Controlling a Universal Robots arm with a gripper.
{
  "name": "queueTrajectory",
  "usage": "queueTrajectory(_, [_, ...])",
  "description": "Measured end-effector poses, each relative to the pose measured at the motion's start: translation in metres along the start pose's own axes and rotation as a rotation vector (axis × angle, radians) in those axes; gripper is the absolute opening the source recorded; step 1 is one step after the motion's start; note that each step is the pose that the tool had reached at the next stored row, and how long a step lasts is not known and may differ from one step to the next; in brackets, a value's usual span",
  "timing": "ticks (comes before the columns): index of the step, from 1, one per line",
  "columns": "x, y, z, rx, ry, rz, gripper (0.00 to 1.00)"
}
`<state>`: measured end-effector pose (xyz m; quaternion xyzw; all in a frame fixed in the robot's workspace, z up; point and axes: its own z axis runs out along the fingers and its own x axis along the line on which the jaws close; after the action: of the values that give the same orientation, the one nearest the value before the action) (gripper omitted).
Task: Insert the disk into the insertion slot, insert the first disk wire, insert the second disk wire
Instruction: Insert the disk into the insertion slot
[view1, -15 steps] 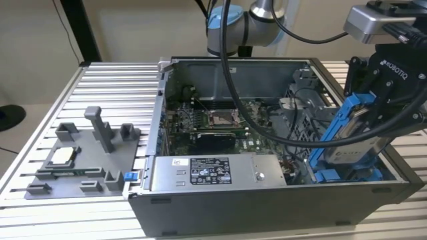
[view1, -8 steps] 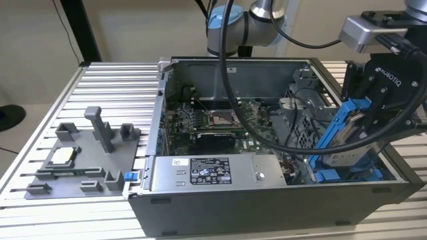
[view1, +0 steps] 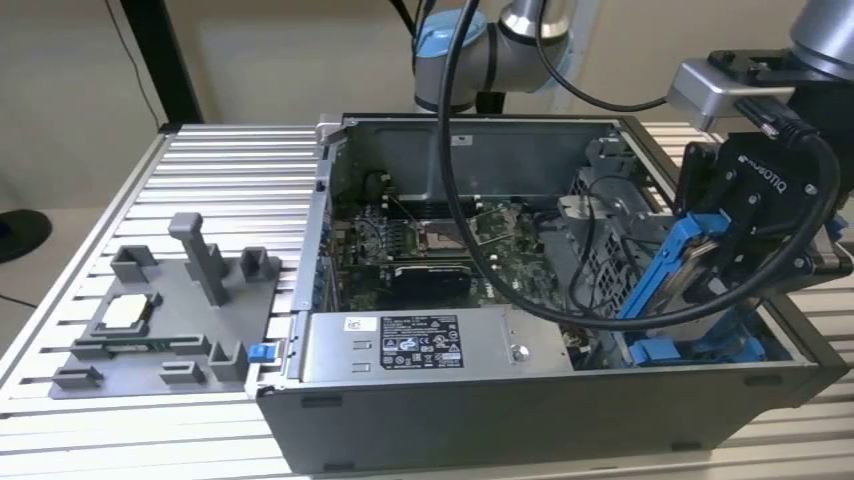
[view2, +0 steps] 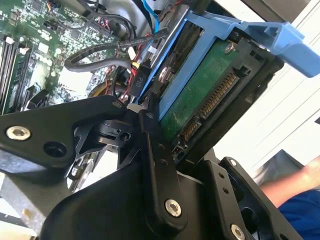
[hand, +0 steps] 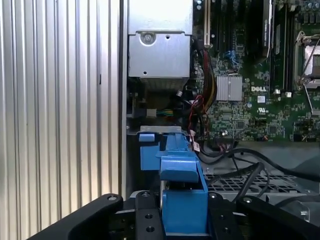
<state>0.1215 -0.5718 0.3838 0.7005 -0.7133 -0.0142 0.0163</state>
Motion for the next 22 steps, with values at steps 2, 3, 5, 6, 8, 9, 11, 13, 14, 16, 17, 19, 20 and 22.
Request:
queueTrajectory(2, [0.0, 0.0, 0.0, -0.0001, 0.0001, 0.0, 0.0])
queueTrajectory(3, [0.0, 0.0, 0.0, -0.0001, 0.0, 0.0, 0.0])
queueTrajectory(5, [0.0, 0.0, 0.0, -0.0001, 0.0001, 0.0, 0.0])
queueTrajectory(6, [0.0, 0.0, 0.0, -0.0002, 0.0, 0.0, 0.0])
queueTrajectory(8, [0.0, 0.0, 0.0, -0.0003, 0.0002, 0.0, 0.0])
queueTrajectory(9, [0.0, 0.0, 0.0, -0.0003, 0.0001, 0.0, 1.0])
queueTrajectory(11, [0.0, 0.0, 0.0, -0.0002, 0.0001, 0.0, 1.0])
queueTrajectory(13, [0.0, 0.0, 0.0, -0.0003, 0.0001, 0.0, 1.0])
queueTrajectory(14, [0.0, 0.0, 0.0, -0.0003, 0.0, 0.0, 1.0])
queueTrajectory(16, [0.0, 0.0, 0.0, -0.0004, 0.0, 0.0, 1.0])
queueTrajectory(17, [0.0, 0.0, 0.0, -0.0004, 0.0, 0.0, 1.0])
queueTrajectory(19, [0.0, 0.0, 0.0, -0.0004, 0.0, 0.0, 1.0])
queueTrajectory(20, [0.0, 0.0, 0.0, -0.0004, -0.0001, 0.0, 1.0])
queueTrajectory(22, [0.0001, 0.0001, -0.0015, -0.0008, -0.0001, 0.0, 1.0])
